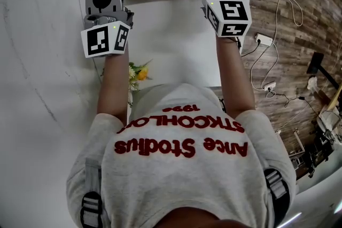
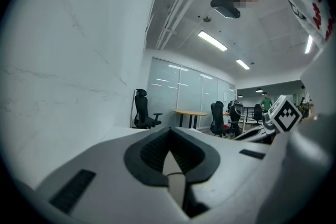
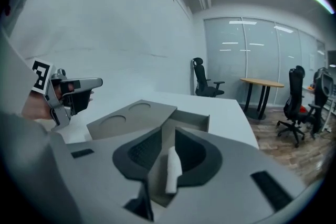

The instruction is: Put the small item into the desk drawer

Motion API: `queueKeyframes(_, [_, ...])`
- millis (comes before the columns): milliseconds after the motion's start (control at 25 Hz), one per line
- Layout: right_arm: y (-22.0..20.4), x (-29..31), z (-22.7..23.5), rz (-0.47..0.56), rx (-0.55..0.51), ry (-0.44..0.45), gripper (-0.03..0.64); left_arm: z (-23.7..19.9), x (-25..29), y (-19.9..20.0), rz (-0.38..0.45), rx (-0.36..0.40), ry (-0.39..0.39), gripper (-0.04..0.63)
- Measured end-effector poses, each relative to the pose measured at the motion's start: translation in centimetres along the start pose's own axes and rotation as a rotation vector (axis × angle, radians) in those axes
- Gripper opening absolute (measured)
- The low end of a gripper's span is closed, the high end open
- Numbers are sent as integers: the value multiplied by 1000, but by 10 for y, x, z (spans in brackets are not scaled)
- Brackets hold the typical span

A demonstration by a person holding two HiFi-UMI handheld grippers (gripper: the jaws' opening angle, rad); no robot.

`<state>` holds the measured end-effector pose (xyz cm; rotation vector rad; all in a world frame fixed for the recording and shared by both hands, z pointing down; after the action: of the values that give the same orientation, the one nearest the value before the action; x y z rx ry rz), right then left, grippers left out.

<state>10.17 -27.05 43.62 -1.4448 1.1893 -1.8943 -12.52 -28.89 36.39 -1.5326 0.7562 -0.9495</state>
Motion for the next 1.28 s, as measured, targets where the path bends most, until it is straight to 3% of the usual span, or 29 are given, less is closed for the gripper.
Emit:
queueKeyframes(200, [33, -26, 4, 113, 20, -26, 21, 4, -4, 15, 23, 7, 7, 8])
queueKeyframes(720, [99, -103, 1, 358, 29, -54, 9, 16, -32, 51, 109, -6, 21, 8])
queueKeyframes(1040, [120, -145, -16, 436, 18, -37, 8, 26, -54, 77, 131, -5, 23, 8])
queueKeyframes(1280, [119, -163, -20, 476, -5, -32, 8, 34, -68, 75, 140, 13, 16, 8])
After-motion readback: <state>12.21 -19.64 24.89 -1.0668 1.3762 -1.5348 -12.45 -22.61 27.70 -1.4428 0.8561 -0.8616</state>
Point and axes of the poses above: the fingertips, and each gripper's own axes: x forward along the fingers, z to its right, y out of its top, the point moved 3 cm from there along -x, backward along the fingers, and after that the axes turned 4 degrees about -z, right-handed, at the moved point
